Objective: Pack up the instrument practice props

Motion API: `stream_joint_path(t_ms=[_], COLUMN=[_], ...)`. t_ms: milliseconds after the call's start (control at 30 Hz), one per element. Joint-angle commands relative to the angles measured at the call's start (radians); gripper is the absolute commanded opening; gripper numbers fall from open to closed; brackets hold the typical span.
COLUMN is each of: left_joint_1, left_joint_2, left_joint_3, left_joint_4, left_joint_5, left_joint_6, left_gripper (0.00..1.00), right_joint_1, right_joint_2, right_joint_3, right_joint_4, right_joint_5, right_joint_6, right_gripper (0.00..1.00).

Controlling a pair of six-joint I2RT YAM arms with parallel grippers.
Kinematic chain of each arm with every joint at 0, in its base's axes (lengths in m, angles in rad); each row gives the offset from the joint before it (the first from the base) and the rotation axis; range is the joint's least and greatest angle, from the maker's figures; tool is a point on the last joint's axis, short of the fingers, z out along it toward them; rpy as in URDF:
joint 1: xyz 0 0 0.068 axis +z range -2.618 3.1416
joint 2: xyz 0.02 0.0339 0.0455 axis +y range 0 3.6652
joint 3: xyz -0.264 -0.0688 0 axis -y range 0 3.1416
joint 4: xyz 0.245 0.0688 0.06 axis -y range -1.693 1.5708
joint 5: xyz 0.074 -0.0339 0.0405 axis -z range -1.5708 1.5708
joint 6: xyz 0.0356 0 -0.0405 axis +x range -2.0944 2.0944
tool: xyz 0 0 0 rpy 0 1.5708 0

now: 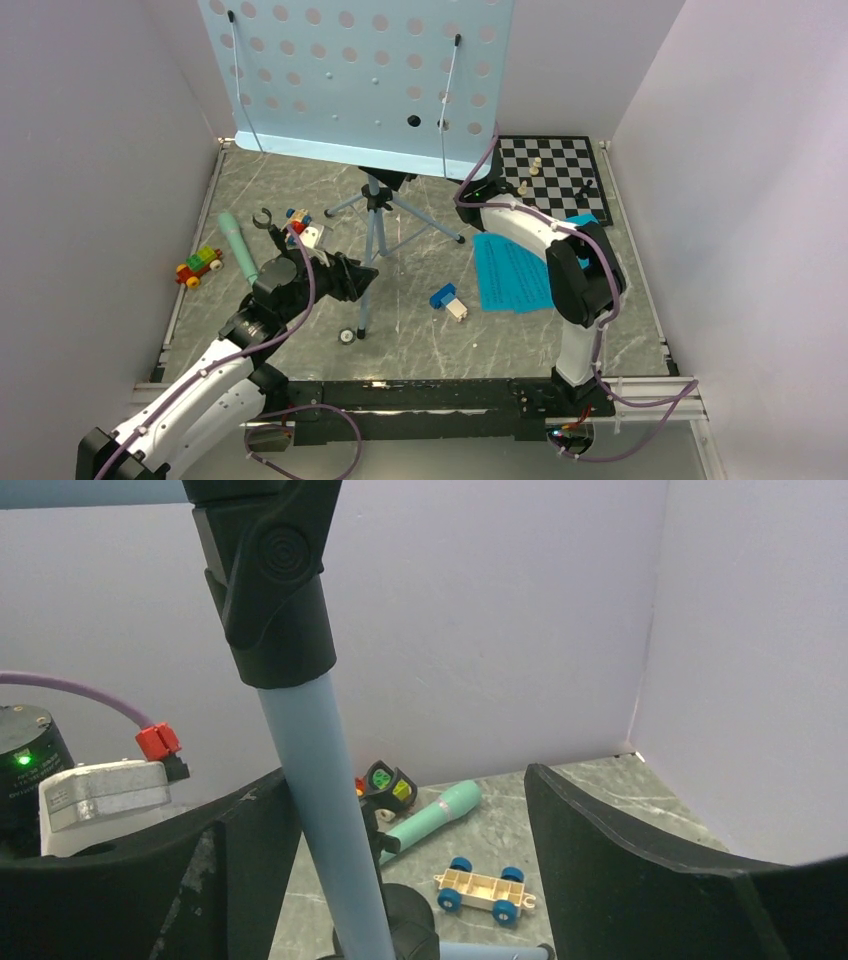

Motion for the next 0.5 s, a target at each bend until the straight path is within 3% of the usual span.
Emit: stream_joint_path(t_ms=[0,267,467], left_joint_1=[-0.01,-0.019,-0.024], left_joint_2=[0.011,0.016,0.009], left_joint_3=[0.006,0.008,0.01], left_joint_4=[0.048,0.046,0.043], left_joint_5=[0.003,-0.005,-0.014], left_joint_6=[-0.007,-0.004,-0.006], left_gripper=[0.6,0.6,0.6], right_joint_1=[0.012,0.014,0.014], right_joint_2=[0.015,0.026,0.015], right_joint_3=[0.064,0.08,0.056], right_joint_4=[0.004,0.082,0.09], right_joint_5=[-0.009,0.0,-0.005], right_joint_6=[-0.023,0.061,0.084], right_gripper=[0.81,0.71,0.28])
